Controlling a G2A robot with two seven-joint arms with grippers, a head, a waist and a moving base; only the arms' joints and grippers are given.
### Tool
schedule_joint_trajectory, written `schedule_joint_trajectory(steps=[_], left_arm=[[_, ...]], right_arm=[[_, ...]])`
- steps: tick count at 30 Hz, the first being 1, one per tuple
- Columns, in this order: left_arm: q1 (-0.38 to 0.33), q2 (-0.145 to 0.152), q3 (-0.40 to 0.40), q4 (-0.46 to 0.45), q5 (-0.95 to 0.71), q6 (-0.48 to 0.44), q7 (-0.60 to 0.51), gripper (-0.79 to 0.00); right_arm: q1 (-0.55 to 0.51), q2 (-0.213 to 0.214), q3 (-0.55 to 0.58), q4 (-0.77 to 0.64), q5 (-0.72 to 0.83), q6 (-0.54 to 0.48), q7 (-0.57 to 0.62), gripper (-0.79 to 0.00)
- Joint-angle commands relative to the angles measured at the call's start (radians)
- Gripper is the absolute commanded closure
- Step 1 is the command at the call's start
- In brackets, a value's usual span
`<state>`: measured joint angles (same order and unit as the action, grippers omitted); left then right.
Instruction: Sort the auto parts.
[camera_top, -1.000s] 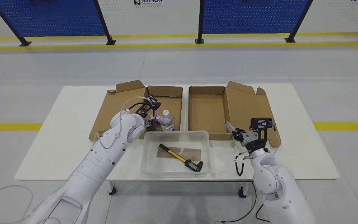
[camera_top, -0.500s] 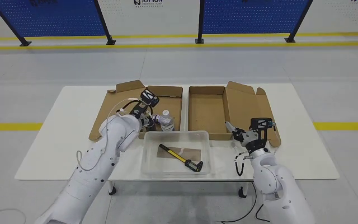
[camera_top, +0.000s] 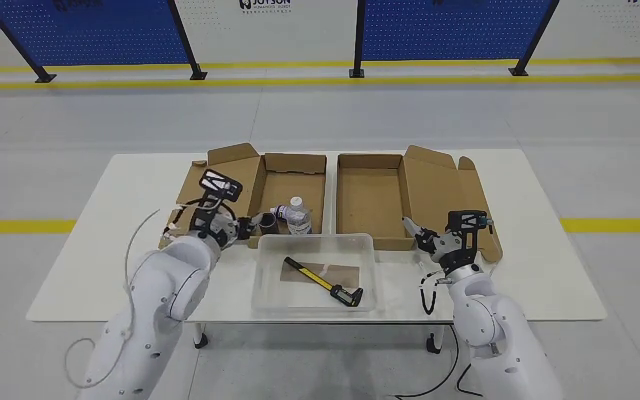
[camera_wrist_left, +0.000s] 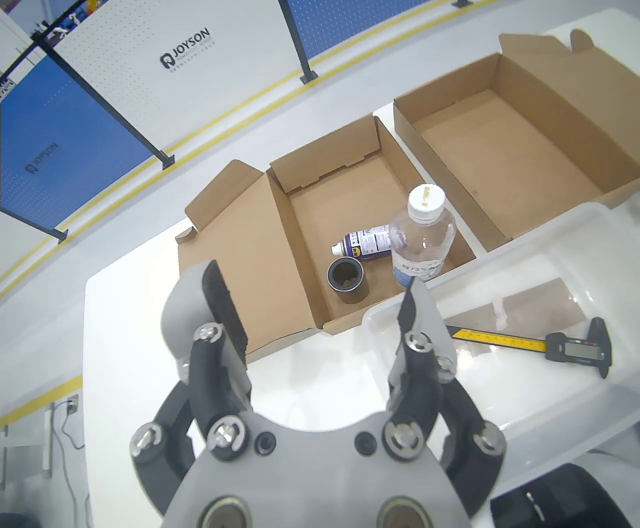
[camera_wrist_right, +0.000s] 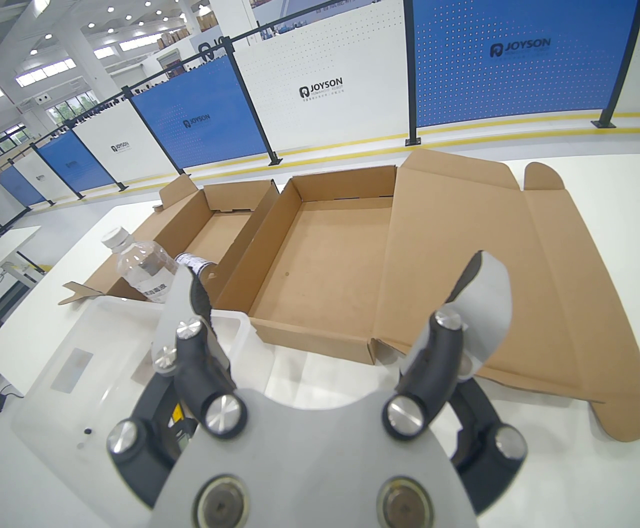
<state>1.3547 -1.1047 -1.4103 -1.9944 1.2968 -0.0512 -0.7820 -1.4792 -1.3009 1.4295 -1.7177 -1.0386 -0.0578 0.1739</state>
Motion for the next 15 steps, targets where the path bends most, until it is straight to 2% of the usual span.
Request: schedule_joint_trajectory(steps=[1,8,15], left_arm=[[0.055,0.002,-0.049,-0.020,-0.017,0.018,0.051,-0.785],[0.191,0.004,-0.166,-0.056,-0.076,0.031,0.199,-0.785],[0.258,0.002,-0.226,-0.072,-0.109,0.041,0.259,-0.785]], right_arm=[[0.000,0.000,0.000,0.000,0.000,0.000,0.000,-0.785],[0.000,0.000,0.000,0.000,0.000,0.000,0.000,-0.785],[0.000,0.000,0.000,0.000,0.000,0.000,0.000,-0.785]])
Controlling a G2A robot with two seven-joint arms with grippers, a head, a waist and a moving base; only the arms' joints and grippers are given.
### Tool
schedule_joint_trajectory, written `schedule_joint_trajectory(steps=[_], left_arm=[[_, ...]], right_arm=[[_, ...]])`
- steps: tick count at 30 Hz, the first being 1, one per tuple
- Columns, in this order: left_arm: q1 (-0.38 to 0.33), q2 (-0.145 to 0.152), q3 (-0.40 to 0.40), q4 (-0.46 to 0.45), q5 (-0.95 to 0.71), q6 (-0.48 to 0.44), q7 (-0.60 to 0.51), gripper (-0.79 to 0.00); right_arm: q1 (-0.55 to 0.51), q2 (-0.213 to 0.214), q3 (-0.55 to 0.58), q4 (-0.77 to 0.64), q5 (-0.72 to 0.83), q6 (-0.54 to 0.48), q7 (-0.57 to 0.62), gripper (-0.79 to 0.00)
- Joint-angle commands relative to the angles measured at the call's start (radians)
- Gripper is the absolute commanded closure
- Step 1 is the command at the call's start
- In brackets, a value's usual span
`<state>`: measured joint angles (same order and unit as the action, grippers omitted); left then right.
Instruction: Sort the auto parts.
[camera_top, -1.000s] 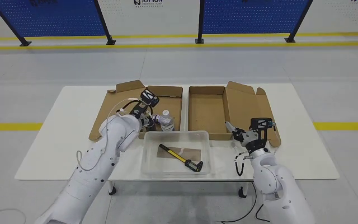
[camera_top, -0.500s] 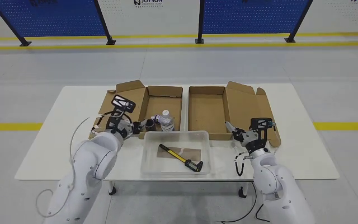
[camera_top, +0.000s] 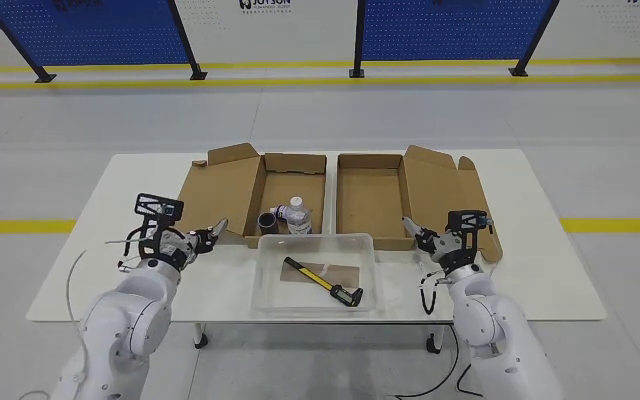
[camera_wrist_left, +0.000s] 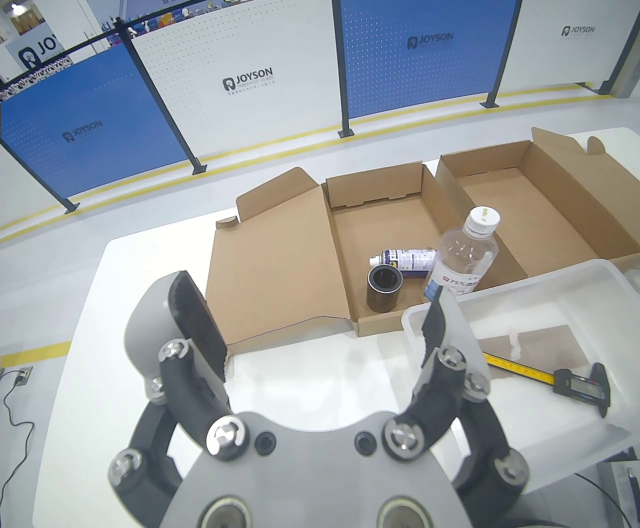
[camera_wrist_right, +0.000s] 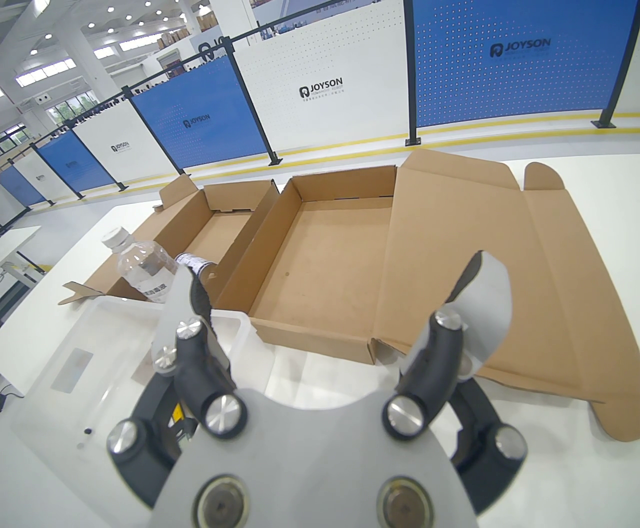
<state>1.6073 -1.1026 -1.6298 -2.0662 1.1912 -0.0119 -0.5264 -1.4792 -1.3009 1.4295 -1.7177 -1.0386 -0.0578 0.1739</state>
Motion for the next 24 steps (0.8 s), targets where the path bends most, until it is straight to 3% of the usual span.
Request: schedule_joint_trajectory(steps=[1,13,24], left_arm=[[0.010,-0.001,-0.013,0.000,-0.011,0.004,0.006,-0.785],[0.018,-0.002,-0.025,-0.001,-0.014,0.007,0.005,-0.785],[0.018,-0.002,-0.025,-0.001,-0.014,0.007,0.005,-0.785]], right_arm=[[0.000,0.000,0.000,0.000,0.000,0.000,0.000,-0.785],[0.005,0.002,0.001,-0.039,0.031,-0.049,0.019,-0.785],[0.011,0.010,-0.084,-0.260,-0.039,-0.102,0.264,-0.785]])
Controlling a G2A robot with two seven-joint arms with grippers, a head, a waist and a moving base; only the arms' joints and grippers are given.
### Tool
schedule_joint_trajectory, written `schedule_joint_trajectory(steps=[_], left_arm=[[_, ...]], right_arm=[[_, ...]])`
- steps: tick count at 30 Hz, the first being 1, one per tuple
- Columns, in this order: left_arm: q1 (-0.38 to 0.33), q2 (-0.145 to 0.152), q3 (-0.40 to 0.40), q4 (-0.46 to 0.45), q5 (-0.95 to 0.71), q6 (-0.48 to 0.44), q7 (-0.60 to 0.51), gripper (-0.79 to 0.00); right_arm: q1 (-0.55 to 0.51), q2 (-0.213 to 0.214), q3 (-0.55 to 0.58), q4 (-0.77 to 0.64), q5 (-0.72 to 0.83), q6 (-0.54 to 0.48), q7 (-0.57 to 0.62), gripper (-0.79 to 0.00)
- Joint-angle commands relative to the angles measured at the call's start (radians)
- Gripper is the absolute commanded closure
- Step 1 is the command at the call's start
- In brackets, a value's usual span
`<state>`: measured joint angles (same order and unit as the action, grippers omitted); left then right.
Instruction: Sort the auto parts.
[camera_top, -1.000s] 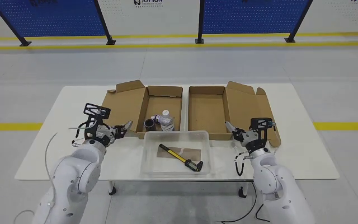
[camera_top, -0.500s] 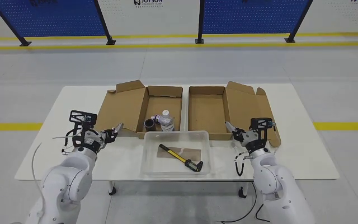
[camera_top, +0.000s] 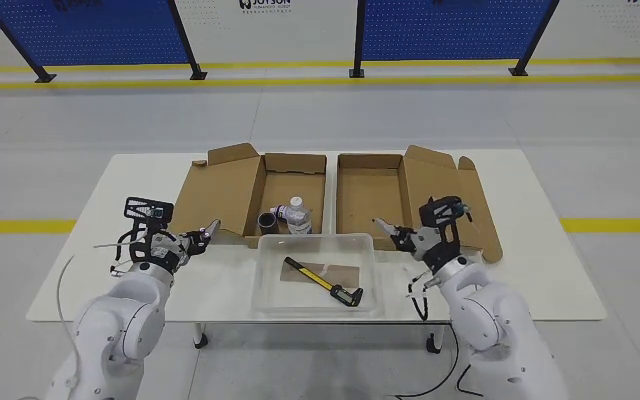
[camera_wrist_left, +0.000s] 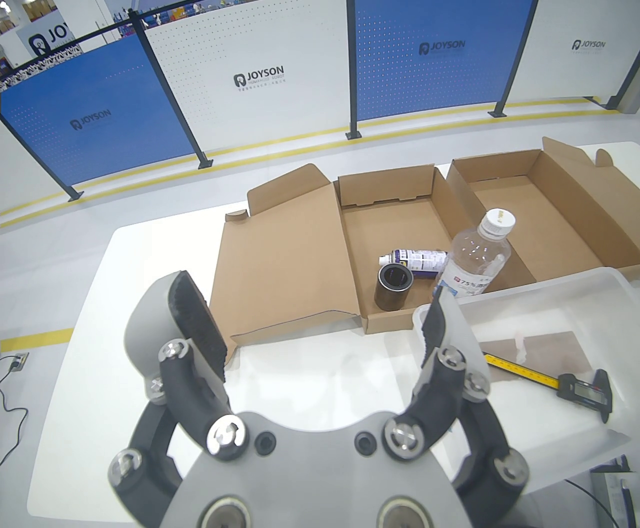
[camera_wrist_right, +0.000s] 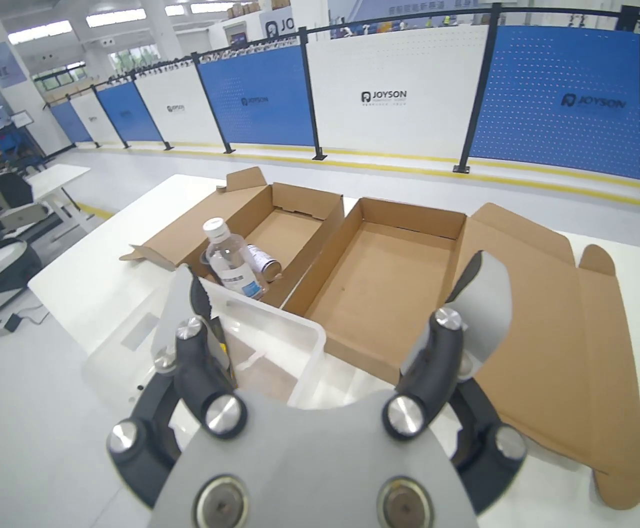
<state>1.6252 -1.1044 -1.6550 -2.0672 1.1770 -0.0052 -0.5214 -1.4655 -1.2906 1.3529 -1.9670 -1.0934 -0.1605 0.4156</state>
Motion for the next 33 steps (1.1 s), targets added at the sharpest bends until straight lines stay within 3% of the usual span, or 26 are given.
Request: schedule_joint_trajectory(steps=[1,5,14,33], left_arm=[[0.000,0.000,0.000,0.000,0.000,0.000,0.000,-0.785],[0.000,0.000,0.000,0.000,0.000,0.000,0.000,-0.785],[0.000,0.000,0.000,0.000,0.000,0.000,0.000,-0.785],[0.000,0.000,0.000,0.000,0.000,0.000,0.000,-0.785]], right_arm=[[-0.005,0.001,-0.018,-0.031,0.007,-0.013,0.053,-0.785],[-0.027,0.005,-0.054,-0.076,0.020,-0.046,0.159,-0.785],[-0.069,0.011,-0.086,-0.050,0.129,-0.067,0.264,-0.785],[-0.062,0.015,-0.069,-0.045,0.129,-0.061,0.248,-0.785]])
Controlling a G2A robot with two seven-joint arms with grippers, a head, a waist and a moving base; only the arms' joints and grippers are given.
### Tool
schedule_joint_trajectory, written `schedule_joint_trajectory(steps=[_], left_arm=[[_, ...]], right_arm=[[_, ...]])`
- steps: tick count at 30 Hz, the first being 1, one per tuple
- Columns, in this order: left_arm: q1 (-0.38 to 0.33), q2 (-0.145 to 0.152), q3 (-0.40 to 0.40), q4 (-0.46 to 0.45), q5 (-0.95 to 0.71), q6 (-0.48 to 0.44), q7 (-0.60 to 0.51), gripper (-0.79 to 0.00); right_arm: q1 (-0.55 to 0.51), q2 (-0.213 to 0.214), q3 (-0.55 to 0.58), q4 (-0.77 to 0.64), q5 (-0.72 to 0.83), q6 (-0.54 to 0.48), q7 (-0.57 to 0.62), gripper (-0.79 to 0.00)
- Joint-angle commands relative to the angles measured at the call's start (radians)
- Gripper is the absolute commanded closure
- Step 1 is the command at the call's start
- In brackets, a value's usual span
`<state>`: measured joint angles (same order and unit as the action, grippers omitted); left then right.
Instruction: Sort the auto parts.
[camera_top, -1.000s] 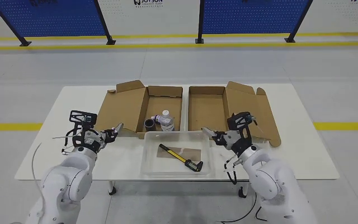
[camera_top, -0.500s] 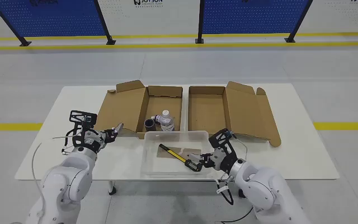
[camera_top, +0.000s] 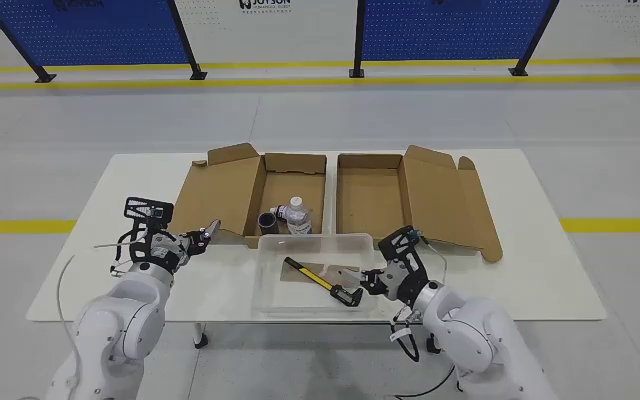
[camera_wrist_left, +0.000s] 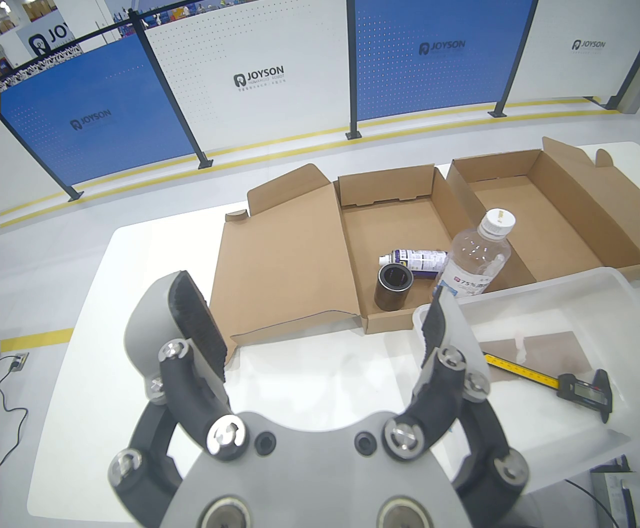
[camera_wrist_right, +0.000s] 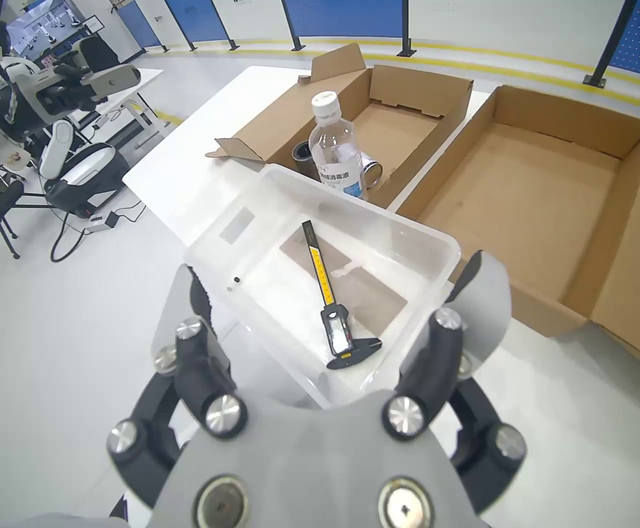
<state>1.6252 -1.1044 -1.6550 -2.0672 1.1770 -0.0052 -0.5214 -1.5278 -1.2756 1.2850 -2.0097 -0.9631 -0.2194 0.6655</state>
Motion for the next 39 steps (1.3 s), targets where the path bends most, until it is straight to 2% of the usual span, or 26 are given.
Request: schedule_joint_trajectory(steps=[1,5,9,14,20,24,28,34,39], left_arm=[[0.000,0.000,0.000,0.000,0.000,0.000,0.000,-0.785],[0.000,0.000,0.000,0.000,0.000,0.000,0.000,-0.785],[0.000,0.000,0.000,0.000,0.000,0.000,0.000,-0.785],[0.000,0.000,0.000,0.000,0.000,0.000,0.000,-0.785],[0.000,0.000,0.000,0.000,0.000,0.000,0.000,-0.785],[0.000,0.000,0.000,0.000,0.000,0.000,0.000,-0.785],[0.000,0.000,0.000,0.000,0.000,0.000,0.000,-0.785],[0.000,0.000,0.000,0.000,0.000,0.000,0.000,-0.785],[0.000,0.000,0.000,0.000,0.000,0.000,0.000,-0.785]], right_arm=[[0.006,0.001,-0.007,-0.012,-0.008,-0.012,-0.002,-0.785],[0.094,-0.002,-0.058,-0.043,-0.071,0.029,0.093,-0.785],[0.202,-0.019,-0.130,-0.033,-0.056,0.176,0.193,-0.785],[0.347,-0.039,-0.210,0.000,-0.055,0.368,0.425,-0.785],[0.476,-0.058,-0.311,0.086,-0.077,0.473,0.649,-0.785],[0.520,-0.068,-0.361,0.163,-0.076,0.478,0.717,-0.785],[0.554,-0.077,-0.411,0.238,-0.078,0.439,0.745,-0.785],[0.596,-0.090,-0.454,0.337,-0.040,0.357,0.730,-0.785],[0.617,-0.091,-0.443,0.427,0.020,0.261,0.700,-0.785]])
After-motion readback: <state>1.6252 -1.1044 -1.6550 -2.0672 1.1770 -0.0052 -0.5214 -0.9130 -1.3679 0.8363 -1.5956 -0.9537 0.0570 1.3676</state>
